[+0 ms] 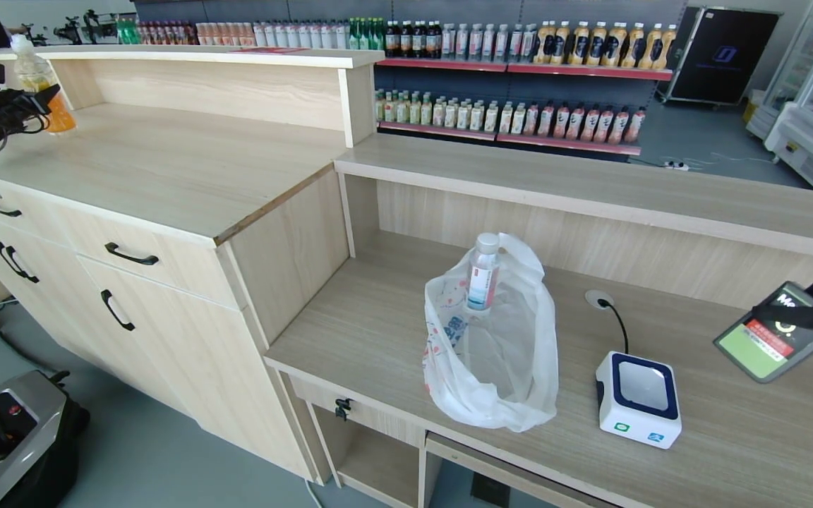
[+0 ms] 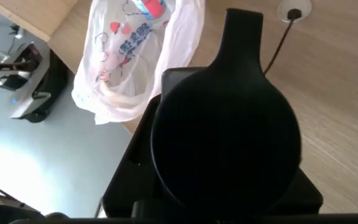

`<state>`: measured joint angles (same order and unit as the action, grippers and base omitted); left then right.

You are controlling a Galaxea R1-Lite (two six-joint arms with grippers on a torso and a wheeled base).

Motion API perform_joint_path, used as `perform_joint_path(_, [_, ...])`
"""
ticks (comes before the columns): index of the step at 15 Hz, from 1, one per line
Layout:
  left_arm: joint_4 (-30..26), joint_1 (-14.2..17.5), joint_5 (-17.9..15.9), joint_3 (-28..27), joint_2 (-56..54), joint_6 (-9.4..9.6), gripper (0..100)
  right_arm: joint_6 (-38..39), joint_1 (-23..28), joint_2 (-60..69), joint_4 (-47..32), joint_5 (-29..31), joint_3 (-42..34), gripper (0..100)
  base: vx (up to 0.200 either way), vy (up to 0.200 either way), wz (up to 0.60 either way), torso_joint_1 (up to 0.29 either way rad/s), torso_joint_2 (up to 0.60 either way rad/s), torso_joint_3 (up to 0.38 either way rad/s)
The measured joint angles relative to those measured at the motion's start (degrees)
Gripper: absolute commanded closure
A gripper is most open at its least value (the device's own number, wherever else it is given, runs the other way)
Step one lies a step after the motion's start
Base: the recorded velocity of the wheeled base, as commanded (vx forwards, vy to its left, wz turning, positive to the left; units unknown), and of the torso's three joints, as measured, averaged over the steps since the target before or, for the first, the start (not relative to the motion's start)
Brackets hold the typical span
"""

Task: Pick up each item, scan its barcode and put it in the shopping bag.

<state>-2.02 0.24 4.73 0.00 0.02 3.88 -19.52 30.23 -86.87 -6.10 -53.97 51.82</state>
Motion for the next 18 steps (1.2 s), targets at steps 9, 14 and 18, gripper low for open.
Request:
perform_joint_path(9, [0.0, 0.0, 0.0, 0.0, 0.0, 0.00, 0, 3.4, -13.5, 17.1, 18.1, 56.6, -6.9, 100, 0.000, 0.000, 0.00, 0.000, 0.00, 0.000])
perform_joint_path(14, [0.0, 0.0, 0.0, 0.0, 0.0, 0.02, 0, 0.1, -26.9, 18.0, 22.6, 71.3, -9.0, 100, 0.000, 0.000, 0.24, 0.003, 0.00, 0.002])
perform_joint_path(18, [0.0, 0.0, 0.0, 0.0, 0.0, 0.00, 0, -0.7, -33.9, 17.9, 23.3, 70.8, -9.0, 100, 0.000, 0.000, 0.60, 0.000, 0.00, 0.001])
